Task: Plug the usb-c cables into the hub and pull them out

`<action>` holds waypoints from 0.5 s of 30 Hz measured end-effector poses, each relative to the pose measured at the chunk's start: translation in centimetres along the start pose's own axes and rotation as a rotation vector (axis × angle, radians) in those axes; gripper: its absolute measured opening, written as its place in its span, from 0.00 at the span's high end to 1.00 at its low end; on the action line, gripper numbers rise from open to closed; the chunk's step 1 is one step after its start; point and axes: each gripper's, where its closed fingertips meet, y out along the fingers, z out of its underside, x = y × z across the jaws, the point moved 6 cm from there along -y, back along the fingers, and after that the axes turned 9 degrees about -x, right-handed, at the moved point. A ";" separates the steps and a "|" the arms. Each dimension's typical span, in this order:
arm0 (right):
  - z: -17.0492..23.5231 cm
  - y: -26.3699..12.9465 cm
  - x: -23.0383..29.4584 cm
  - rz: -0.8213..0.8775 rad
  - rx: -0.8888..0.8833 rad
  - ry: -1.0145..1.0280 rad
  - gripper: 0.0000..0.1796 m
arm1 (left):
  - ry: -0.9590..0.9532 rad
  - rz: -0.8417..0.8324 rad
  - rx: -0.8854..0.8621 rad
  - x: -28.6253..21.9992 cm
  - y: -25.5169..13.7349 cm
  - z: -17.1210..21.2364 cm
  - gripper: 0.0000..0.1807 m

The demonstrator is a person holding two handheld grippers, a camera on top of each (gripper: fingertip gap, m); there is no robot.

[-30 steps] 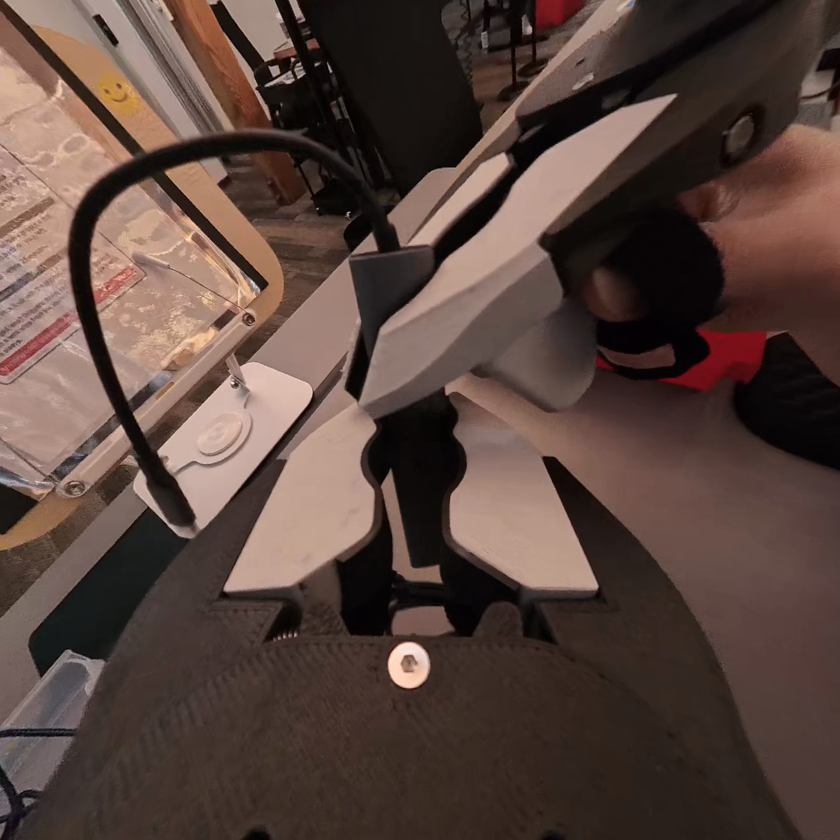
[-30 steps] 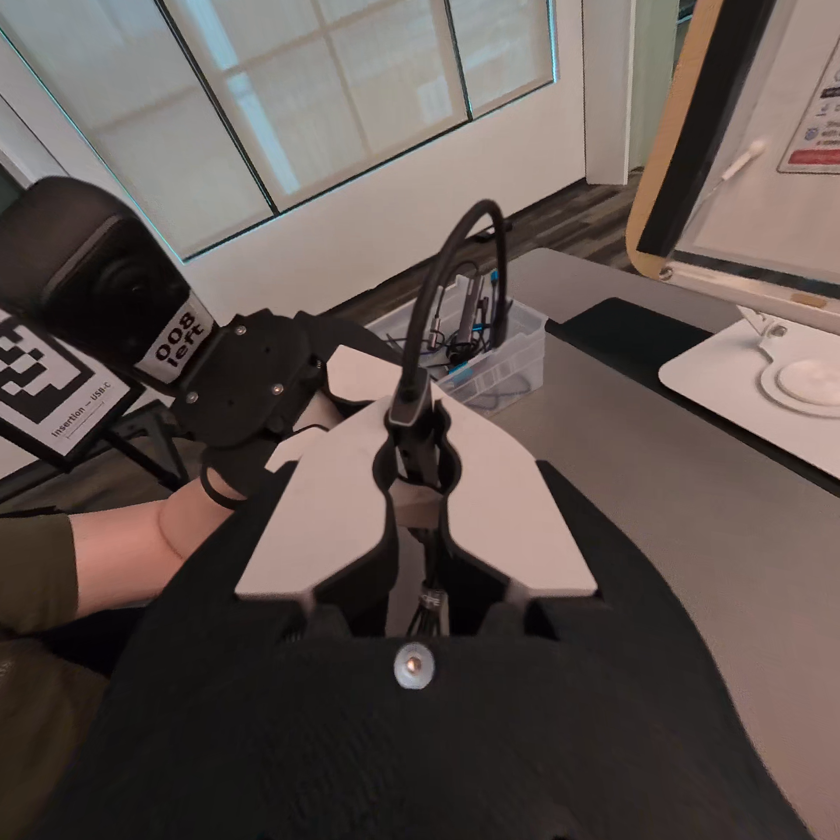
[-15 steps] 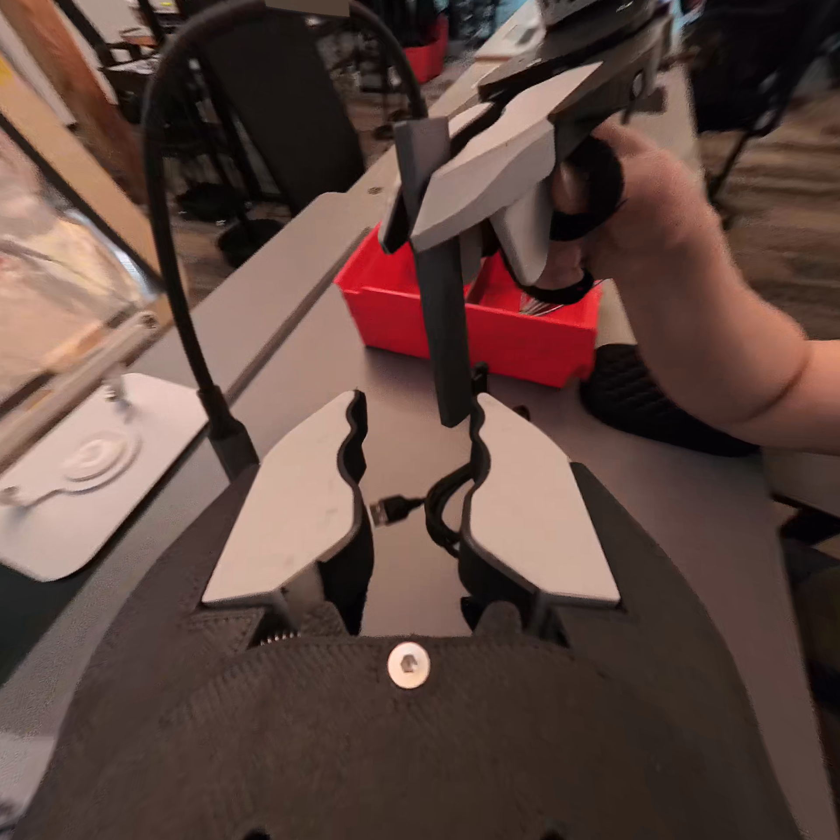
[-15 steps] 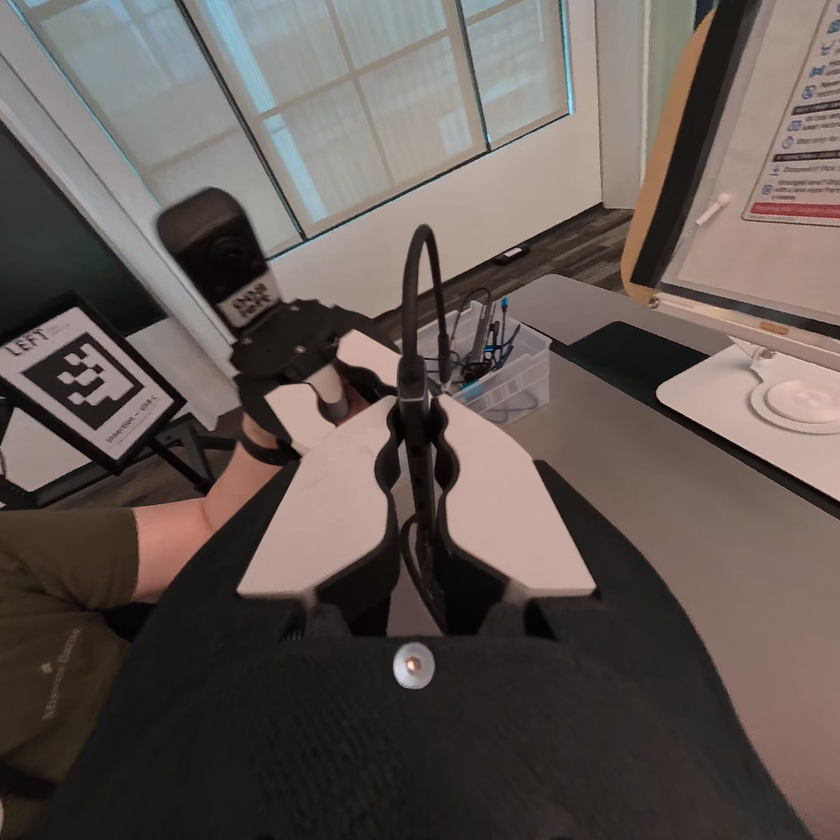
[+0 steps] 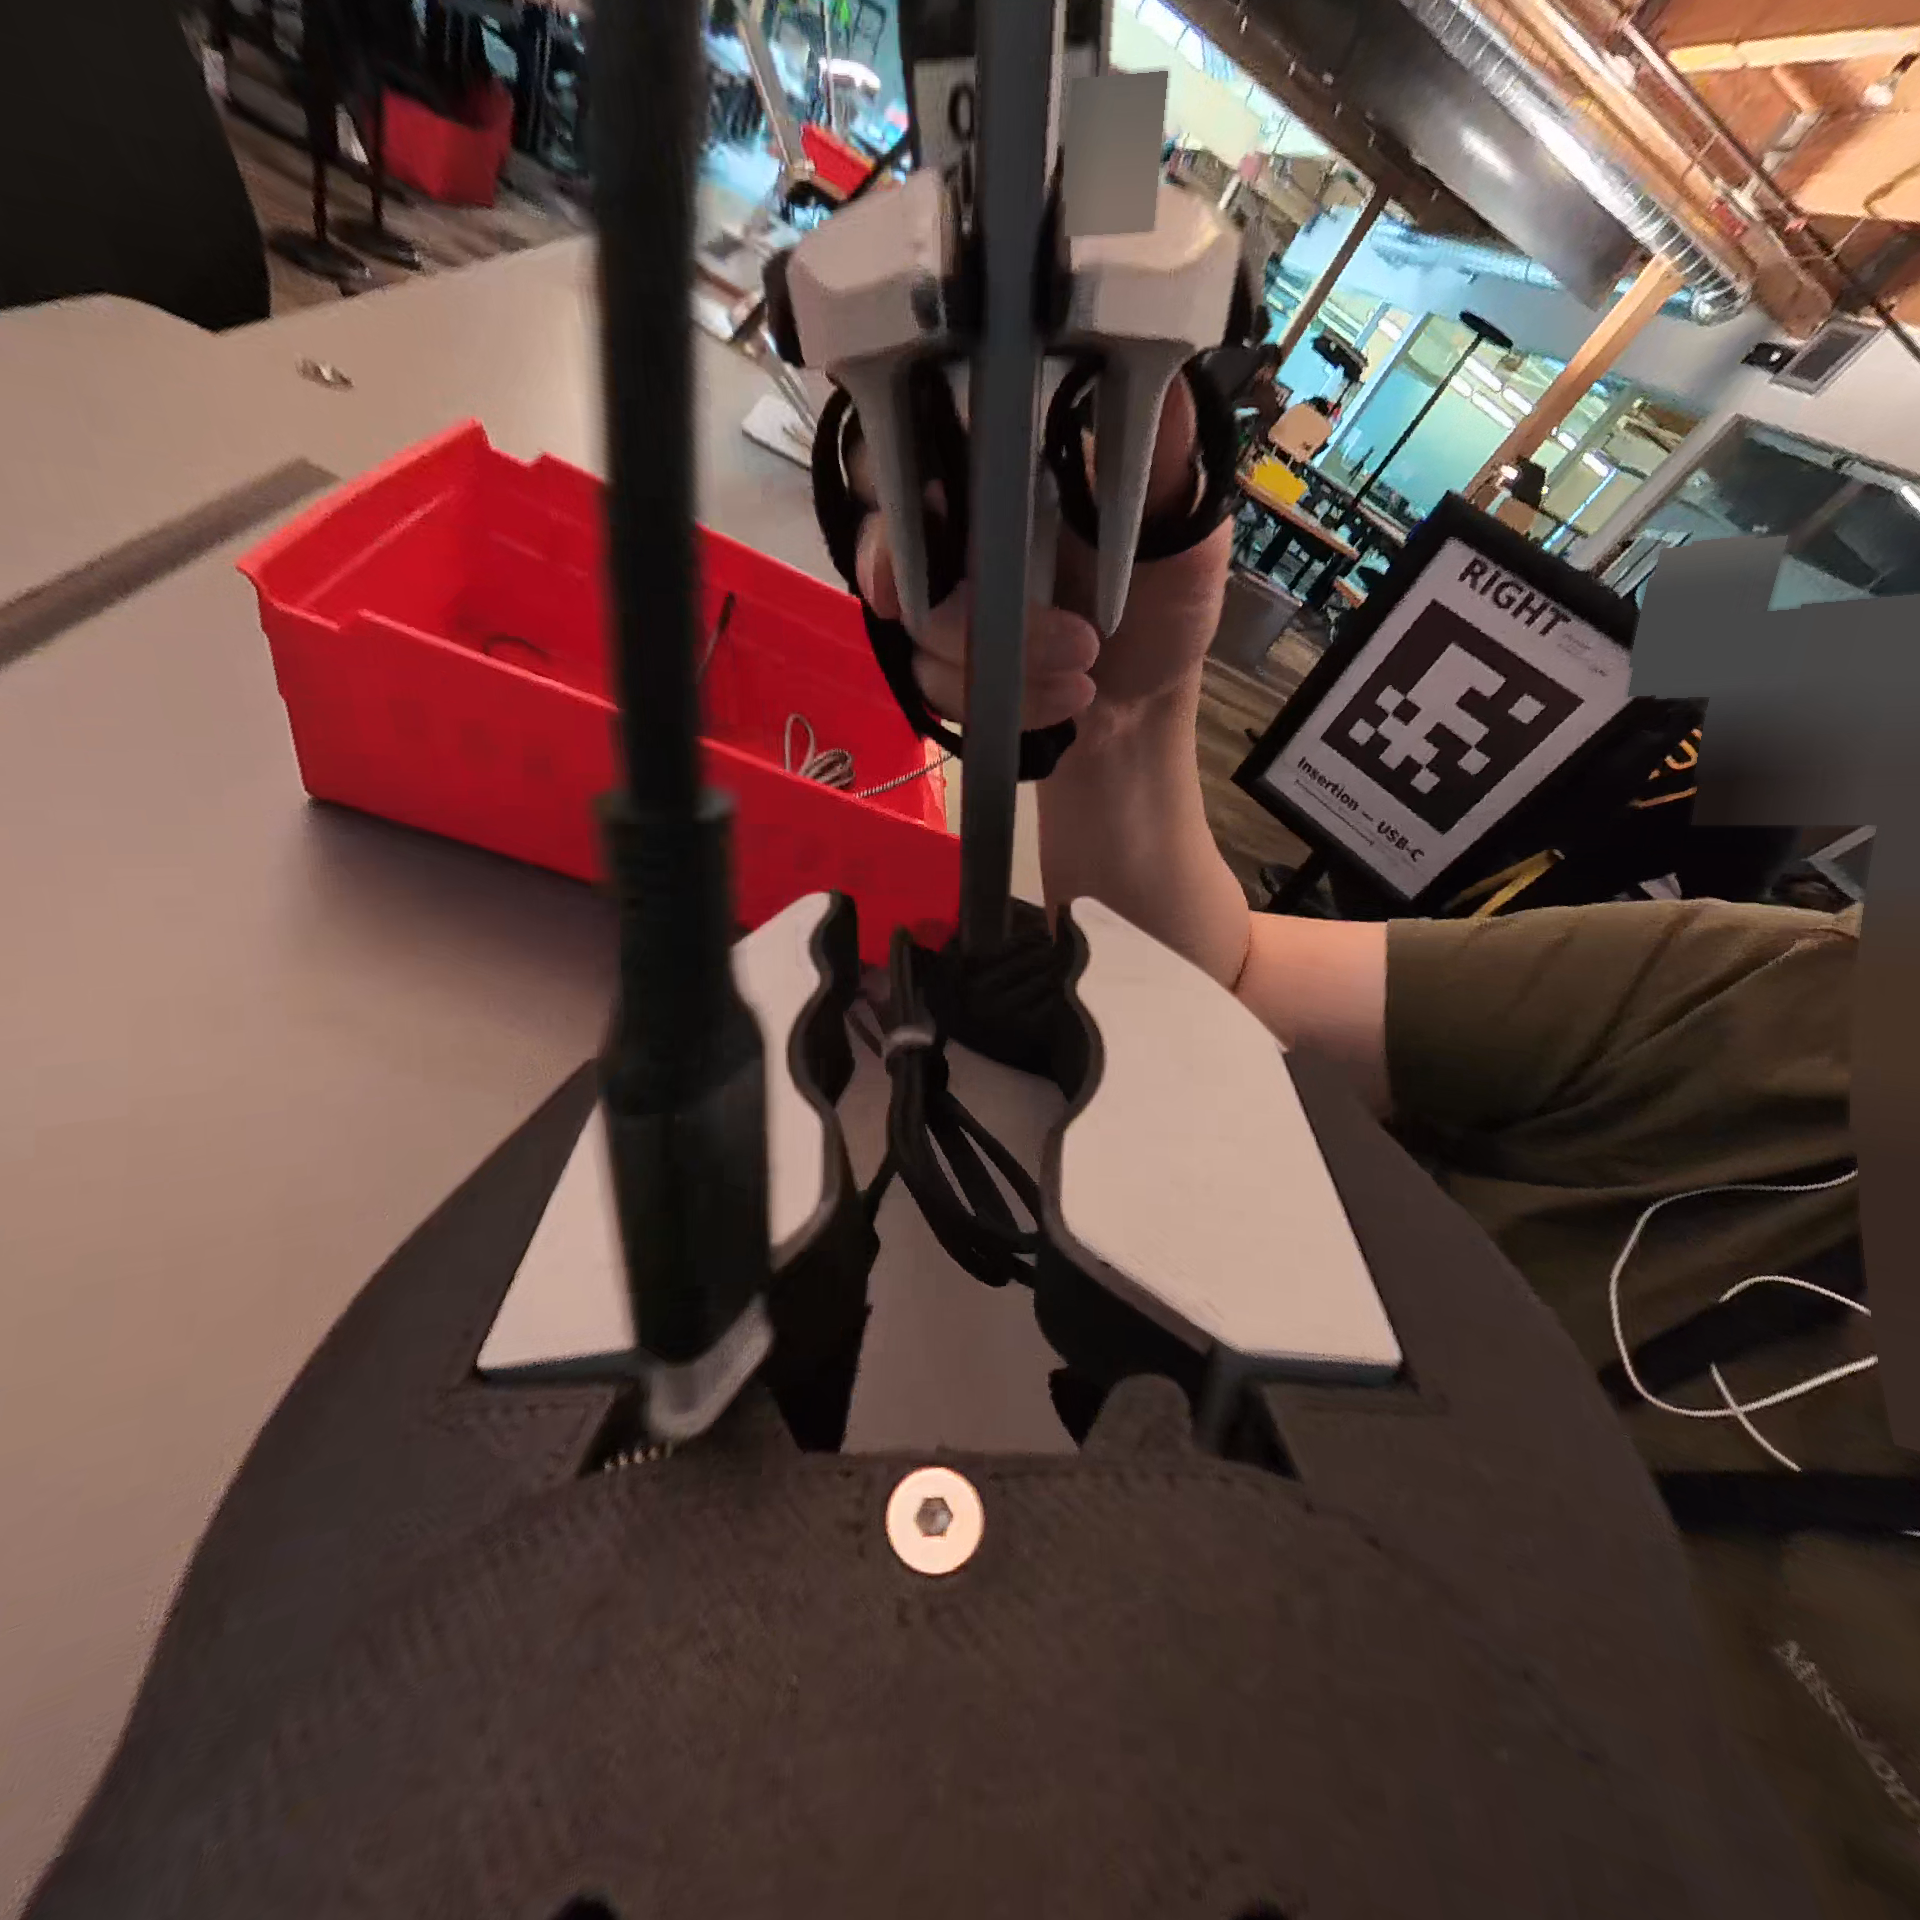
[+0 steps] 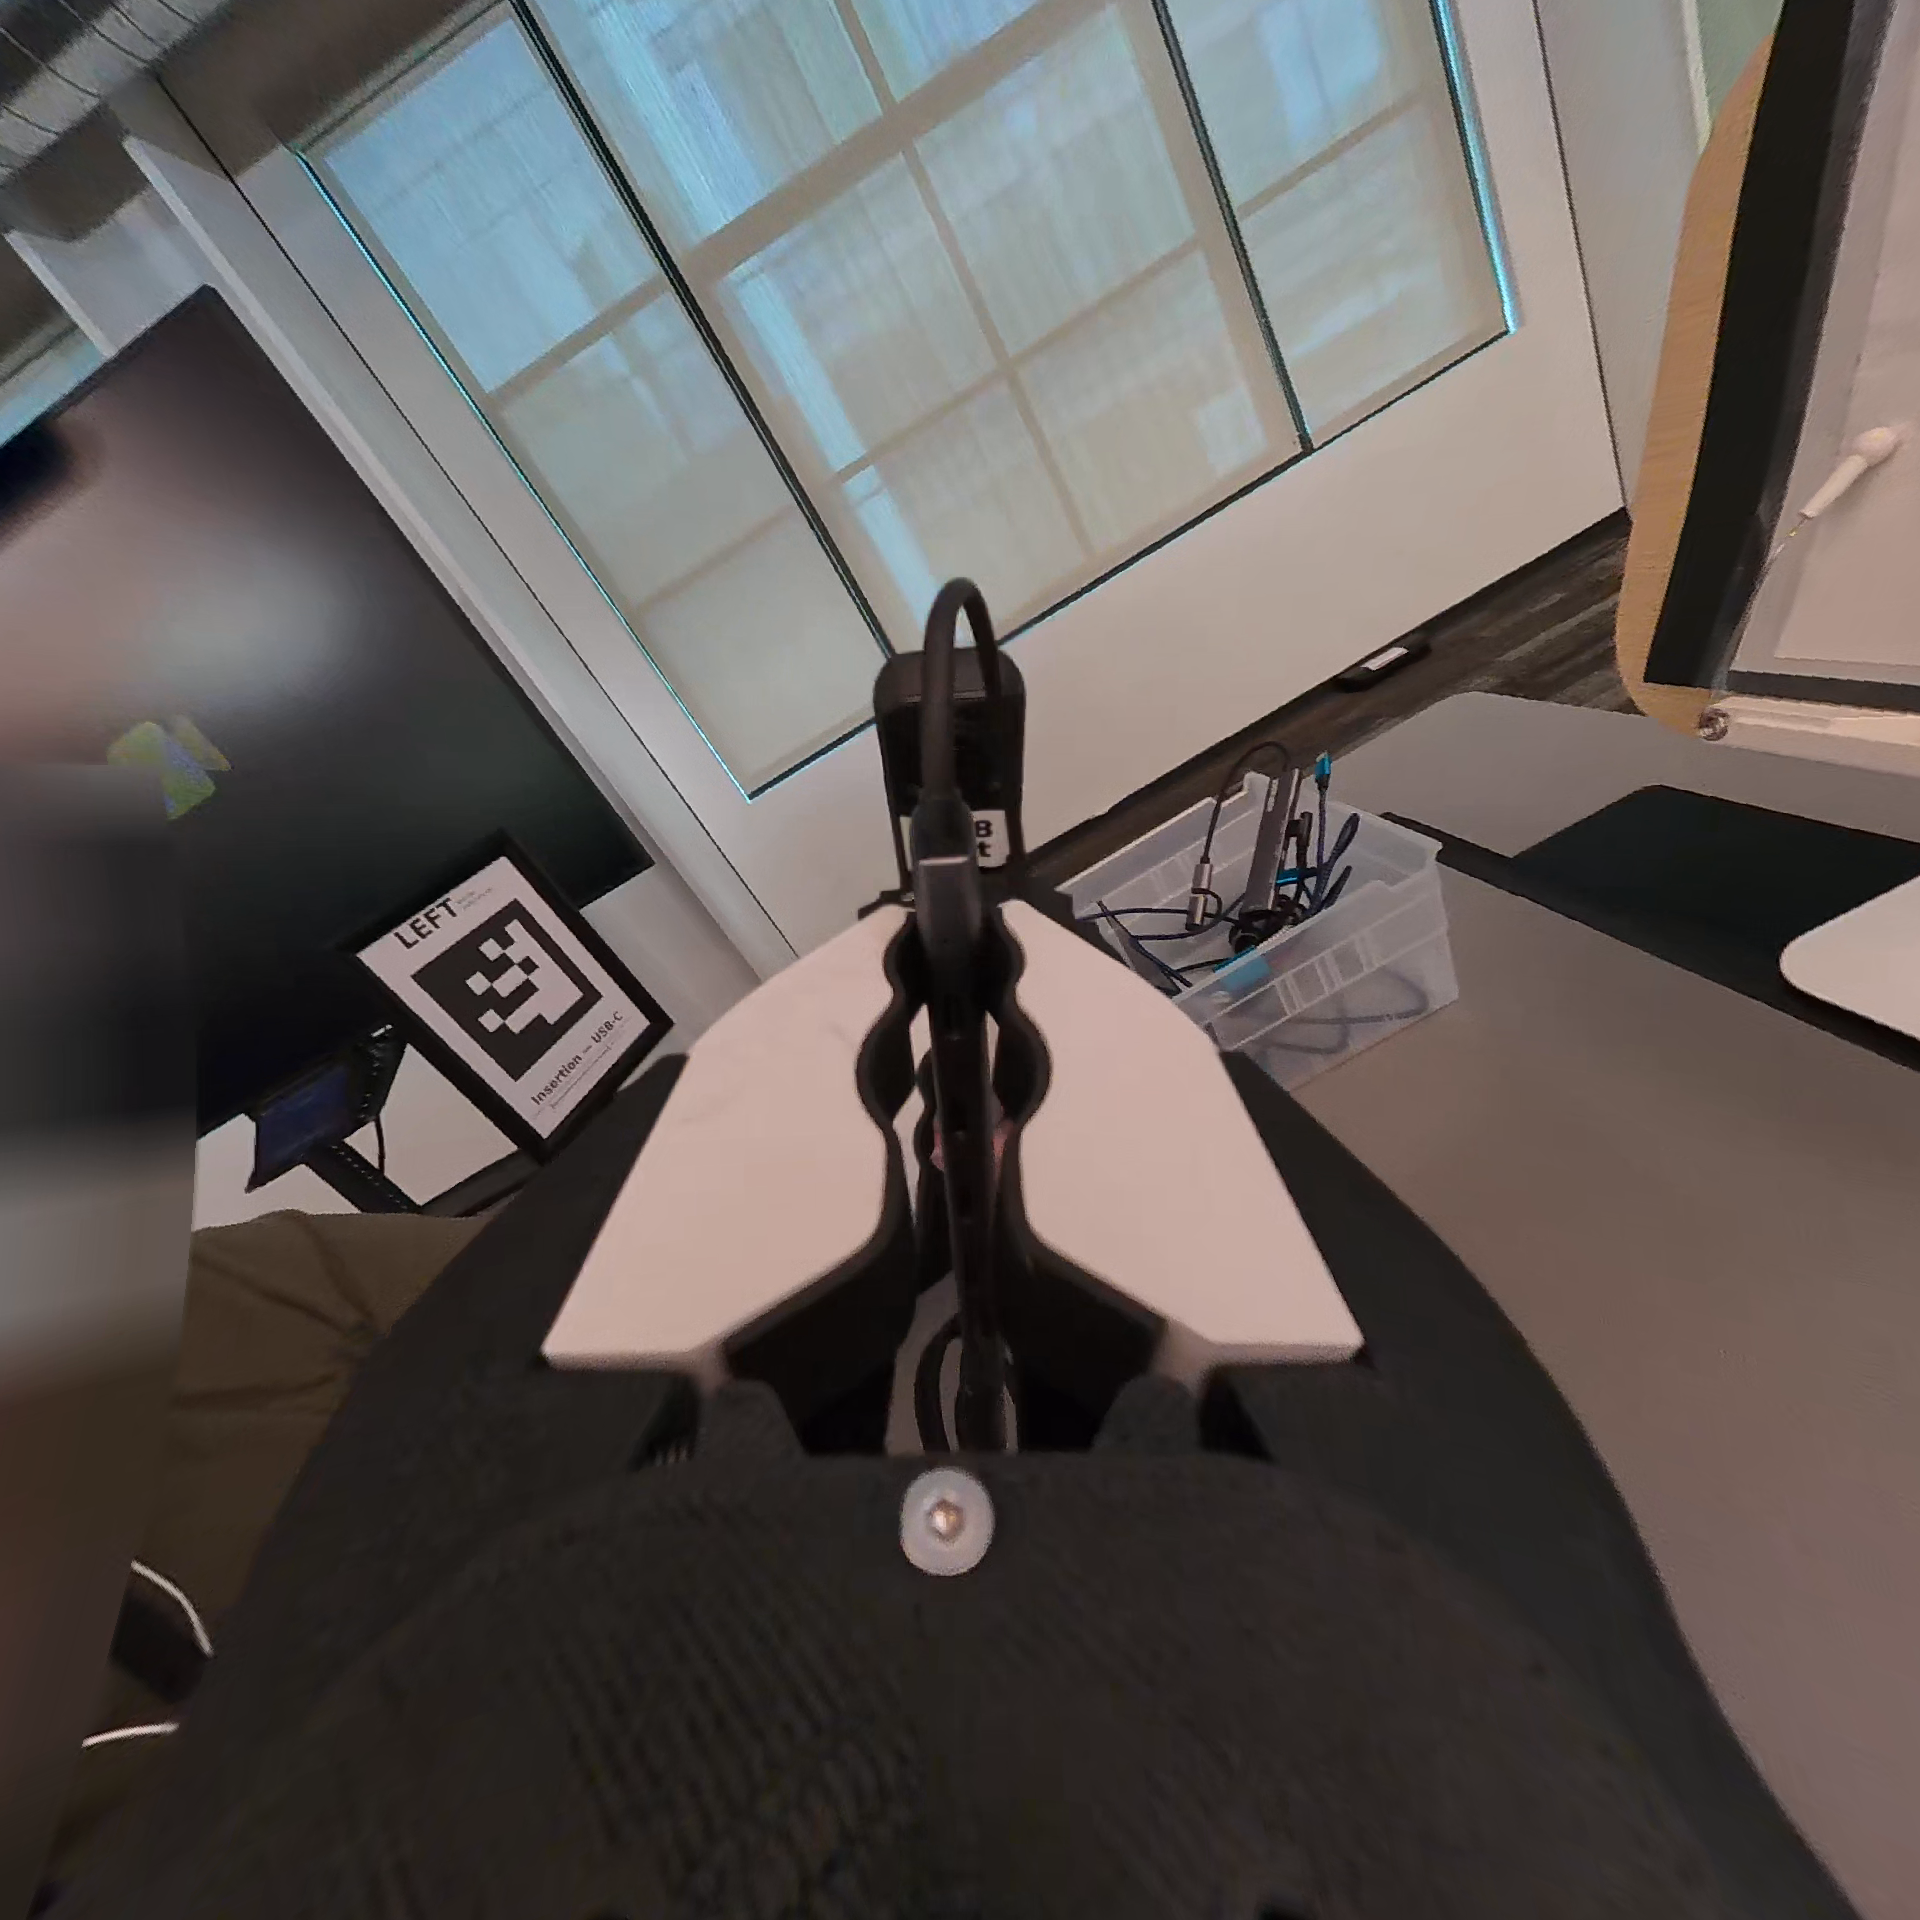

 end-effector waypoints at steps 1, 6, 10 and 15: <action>0.1 0.1 0.0 0.004 0.003 -0.005 0.94 | -0.008 0.001 0.007 0.0 0.1 0.1 0.80; 0.5 0.6 0.1 0.022 0.023 -0.045 0.94 | -0.093 0.028 0.015 0.2 0.7 0.5 0.84; 0.8 0.9 0.1 0.024 0.039 -0.054 0.94 | -0.043 0.054 0.050 0.0 0.6 0.8 0.94; 1.0 1.1 0.2 -0.015 0.032 -0.096 0.94 | 0.002 0.062 0.082 -0.5 0.3 0.7 0.94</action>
